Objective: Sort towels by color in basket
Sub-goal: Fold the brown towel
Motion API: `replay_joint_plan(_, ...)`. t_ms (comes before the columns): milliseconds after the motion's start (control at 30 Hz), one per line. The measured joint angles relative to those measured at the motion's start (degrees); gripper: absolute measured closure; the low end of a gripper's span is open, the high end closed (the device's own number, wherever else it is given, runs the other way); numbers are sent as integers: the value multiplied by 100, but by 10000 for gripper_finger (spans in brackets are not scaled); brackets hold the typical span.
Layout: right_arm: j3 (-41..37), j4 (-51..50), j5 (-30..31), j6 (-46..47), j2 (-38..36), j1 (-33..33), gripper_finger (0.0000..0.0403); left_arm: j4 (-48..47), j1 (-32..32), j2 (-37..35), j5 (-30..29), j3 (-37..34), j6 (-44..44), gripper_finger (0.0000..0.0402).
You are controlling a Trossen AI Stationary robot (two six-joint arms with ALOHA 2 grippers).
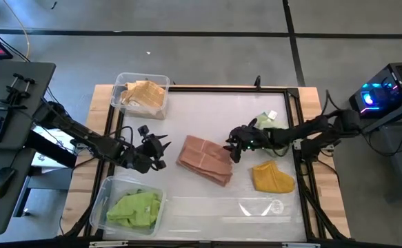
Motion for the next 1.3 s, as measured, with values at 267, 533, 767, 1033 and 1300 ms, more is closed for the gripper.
replay_joint_plan(267, 157, -153, -204, -15, 721, 212, 256, 413, 213, 207, 529, 0, -125, 276)
replay_joint_plan(533, 240, -149, 778, -563, 530, 658, 388, 1367, 224, 680, 578, -2, 205, 276)
replay_joint_plan(767, 744, -447, 2612, -1540, 22, 1448, 390, 2289, 556, 1185, 1858, -4, 511, 276)
replay_joint_plan(1033, 1053, -893, 2821, -2653, 32, 2193, 385, 3799, 1237, 1990, 3094, -8, 677, 276)
replay_joint_plan(1300, 1048, -1235, 1228, -2678, 371, 2263, 388, 5260, 1728, 2761, 5029, 196, 1225, 276)
